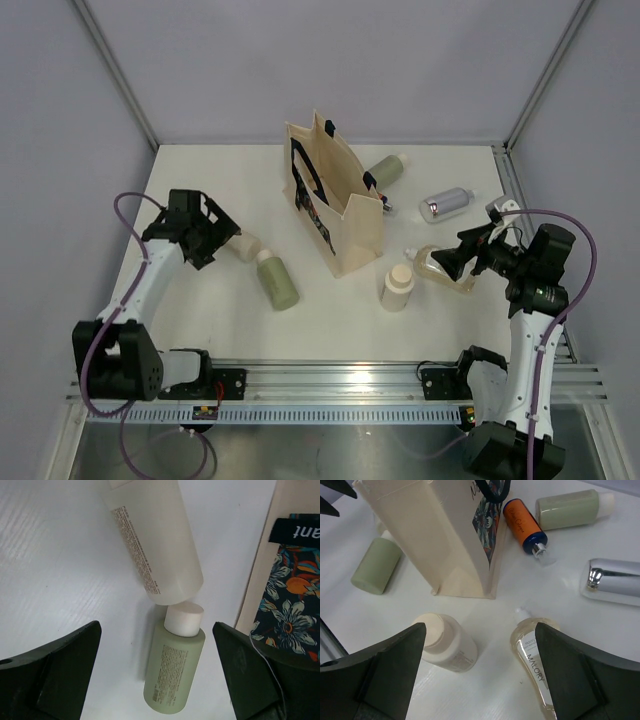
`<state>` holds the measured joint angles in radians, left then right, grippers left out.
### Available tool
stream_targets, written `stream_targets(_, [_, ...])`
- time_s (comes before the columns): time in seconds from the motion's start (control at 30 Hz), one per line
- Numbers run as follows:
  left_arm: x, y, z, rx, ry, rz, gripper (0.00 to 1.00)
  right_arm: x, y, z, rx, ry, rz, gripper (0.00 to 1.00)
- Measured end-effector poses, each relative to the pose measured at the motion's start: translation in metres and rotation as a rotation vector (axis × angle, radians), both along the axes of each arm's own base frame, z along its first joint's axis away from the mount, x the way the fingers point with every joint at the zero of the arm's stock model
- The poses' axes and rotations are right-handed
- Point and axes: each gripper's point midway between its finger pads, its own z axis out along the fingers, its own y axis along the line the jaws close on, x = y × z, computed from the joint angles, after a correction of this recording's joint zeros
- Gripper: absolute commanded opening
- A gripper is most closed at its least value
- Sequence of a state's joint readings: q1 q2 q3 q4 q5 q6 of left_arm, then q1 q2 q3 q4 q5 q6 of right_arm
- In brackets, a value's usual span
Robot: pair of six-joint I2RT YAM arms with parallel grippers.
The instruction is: Place the personal care products into the canvas bag
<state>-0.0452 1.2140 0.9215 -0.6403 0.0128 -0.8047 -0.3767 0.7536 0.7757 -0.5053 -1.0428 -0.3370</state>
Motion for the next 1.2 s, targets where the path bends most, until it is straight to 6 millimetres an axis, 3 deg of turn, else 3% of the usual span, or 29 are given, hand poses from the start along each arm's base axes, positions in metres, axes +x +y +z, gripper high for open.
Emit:
stream_targets(0.23, [0.046,0.000,-0.028,0.005,0.121,0.033,0.96,-0.009,0.009,0.004,-0.012,-0.067,0.053,1.00])
stream_targets(0.53, [0.068,0.004,-0.081,0.033,0.261,0.056,0.91,-0.008,0.008,0.003,-0.040,-0.092,0.069,0.99])
stream_targets(0.7, [0.077,0.004,-0.104,0.043,0.311,0.053,0.69,-0.009,0.008,0.003,-0.044,-0.094,0.072,1.00])
stream_targets(0.83, [0.081,0.005,-0.105,0.055,0.304,0.035,0.18,-0.010,0.008,0.002,-0.043,-0.094,0.075,1.00])
stream_targets(0.87, [0.081,0.006,-0.105,0.058,0.302,0.027,0.00,-0.009,0.007,0.002,-0.044,-0.095,0.073,0.99])
stream_targets(1.07, [0.074,0.007,-0.097,0.083,0.268,-0.037,0.00,-0.009,0.005,0.003,-0.043,-0.095,0.066,1.00])
stream_targets(1.2, [0.062,0.000,-0.059,0.053,0.165,-0.071,0.00,-0.009,0.004,0.002,-0.042,-0.093,0.060,1.00])
